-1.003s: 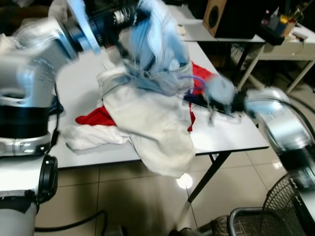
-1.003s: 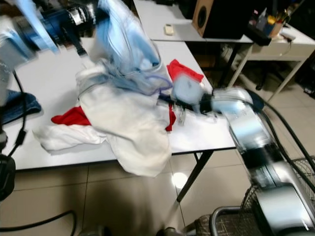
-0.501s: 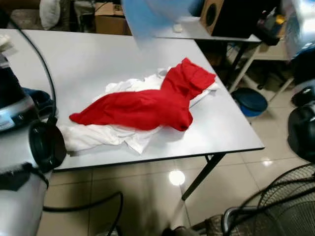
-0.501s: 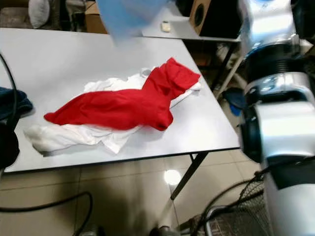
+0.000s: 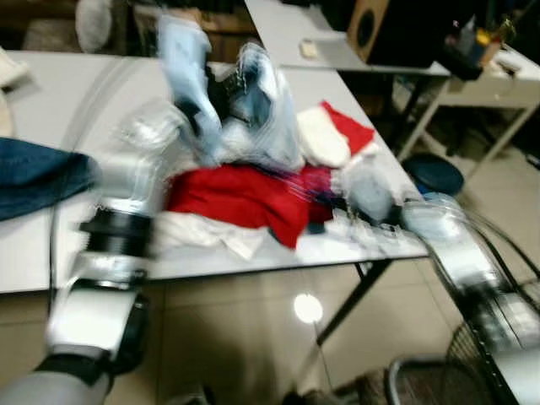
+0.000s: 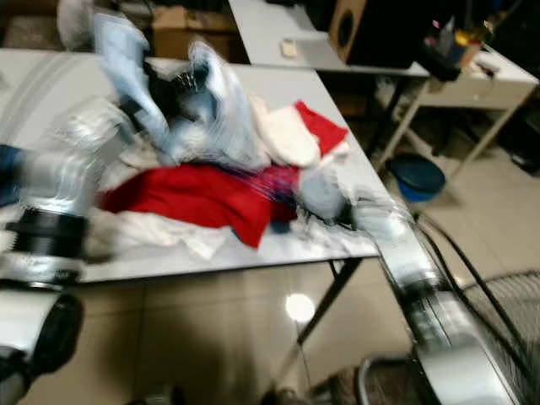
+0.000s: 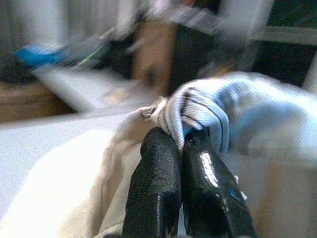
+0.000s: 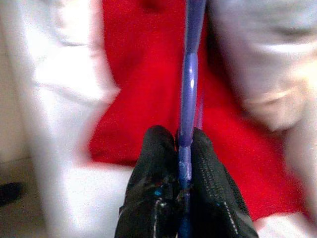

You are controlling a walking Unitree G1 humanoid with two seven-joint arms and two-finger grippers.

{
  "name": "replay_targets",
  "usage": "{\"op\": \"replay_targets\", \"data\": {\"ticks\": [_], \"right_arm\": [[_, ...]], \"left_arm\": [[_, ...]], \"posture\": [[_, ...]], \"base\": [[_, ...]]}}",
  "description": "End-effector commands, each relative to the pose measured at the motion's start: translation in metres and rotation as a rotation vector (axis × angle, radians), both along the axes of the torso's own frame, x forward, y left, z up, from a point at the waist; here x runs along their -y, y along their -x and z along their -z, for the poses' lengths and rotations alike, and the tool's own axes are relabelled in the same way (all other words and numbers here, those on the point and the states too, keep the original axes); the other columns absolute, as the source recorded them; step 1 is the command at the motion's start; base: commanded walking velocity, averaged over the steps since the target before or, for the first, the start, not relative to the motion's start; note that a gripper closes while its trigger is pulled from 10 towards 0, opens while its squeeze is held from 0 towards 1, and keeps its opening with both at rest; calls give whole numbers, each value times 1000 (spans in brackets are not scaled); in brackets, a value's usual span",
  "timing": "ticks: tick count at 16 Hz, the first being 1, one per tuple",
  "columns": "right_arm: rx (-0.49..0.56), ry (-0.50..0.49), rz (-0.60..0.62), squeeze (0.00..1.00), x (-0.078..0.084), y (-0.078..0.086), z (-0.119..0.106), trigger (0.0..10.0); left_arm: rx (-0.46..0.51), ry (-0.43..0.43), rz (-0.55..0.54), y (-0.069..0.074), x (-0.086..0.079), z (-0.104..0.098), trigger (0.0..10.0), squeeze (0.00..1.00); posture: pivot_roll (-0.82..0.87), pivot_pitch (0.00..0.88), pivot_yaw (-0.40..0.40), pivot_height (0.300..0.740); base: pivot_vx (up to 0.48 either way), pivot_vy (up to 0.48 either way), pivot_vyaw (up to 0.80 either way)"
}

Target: Hang hanger

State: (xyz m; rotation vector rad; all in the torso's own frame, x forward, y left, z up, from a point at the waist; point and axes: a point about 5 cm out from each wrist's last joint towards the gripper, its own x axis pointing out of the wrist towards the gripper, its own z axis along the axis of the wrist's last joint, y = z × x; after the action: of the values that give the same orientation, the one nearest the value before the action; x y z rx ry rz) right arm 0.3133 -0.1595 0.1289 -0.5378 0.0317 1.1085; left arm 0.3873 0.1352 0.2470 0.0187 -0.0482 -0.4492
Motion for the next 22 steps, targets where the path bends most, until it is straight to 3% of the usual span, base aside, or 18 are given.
{"op": "replay_targets", "data": {"ticks": [1,3,5,7,8,9,11,13,15,17,20,21,22], "right_arm": [[2,-19,-52,0,2,11,-15,10000],[5,-30,-56,0,10,20,-23,10000],[4,-25,-78,0,15,31,-35,10000],[-6,-25,-82,0,20,40,-47,10000],[7,-58,-49,0,26,44,-65,10000],[50,-92,1,0,32,40,-78,10000],[116,-176,97,0,39,35,-98,10000],[80,-322,122,0,44,34,-117,10000],[43,-354,115,0,47,37,-122,10000],[40,-324,135,0,48,36,-119,10000],[-39,-358,41,0,50,49,-121,10000],[-75,-299,25,0,55,53,-117,10000],[-56,-267,84,0,60,48,-116,10000]], "left_arm": [[-27,-61,-121,-10,-9,11,10000,0],[-28,-83,-206,-18,-20,11,10000,0],[-13,-162,-281,-23,-36,10,10000,0],[-32,-282,-327,-25,-50,21,10000,0],[-68,-348,-268,-21,-60,39,10000,388],[-85,-368,-228,-18,-65,48,10000,1000],[-87,-362,-170,-13,-72,55,10000,1000],[-97,-358,-115,-7,-81,61,10000,1000],[-132,-378,-147,-2,-97,70,10000,1000],[-139,-365,-173,0,-104,72,10000,1000],[-136,-286,-214,0,-111,68,10000,1000],[-144,-297,-261,-1,-115,68,10000,1000],[-141,-305,-284,-1,-117,67,10000,1000]], "posture": [[-100,8,-55,740],[-99,8,-50,740],[-97,0,-45,740],[-100,0,-41,740],[-104,0,-38,740],[-104,0,-38,740],[-107,0,-42,740],[-104,0,-47,740],[-96,0,-55,740],[-97,0,-55,740],[-97,0,-54,740],[-98,0,-55,740],[-101,0,-53,740]], "base": [[0,0,0],[0,0,0],[0,0,0],[0,0,0],[0,0,0],[0,0,0],[0,0,0],[0,0,0],[0,0,0],[0,0,0],[0,0,0],[0,0,0],[0,0,0]]}}
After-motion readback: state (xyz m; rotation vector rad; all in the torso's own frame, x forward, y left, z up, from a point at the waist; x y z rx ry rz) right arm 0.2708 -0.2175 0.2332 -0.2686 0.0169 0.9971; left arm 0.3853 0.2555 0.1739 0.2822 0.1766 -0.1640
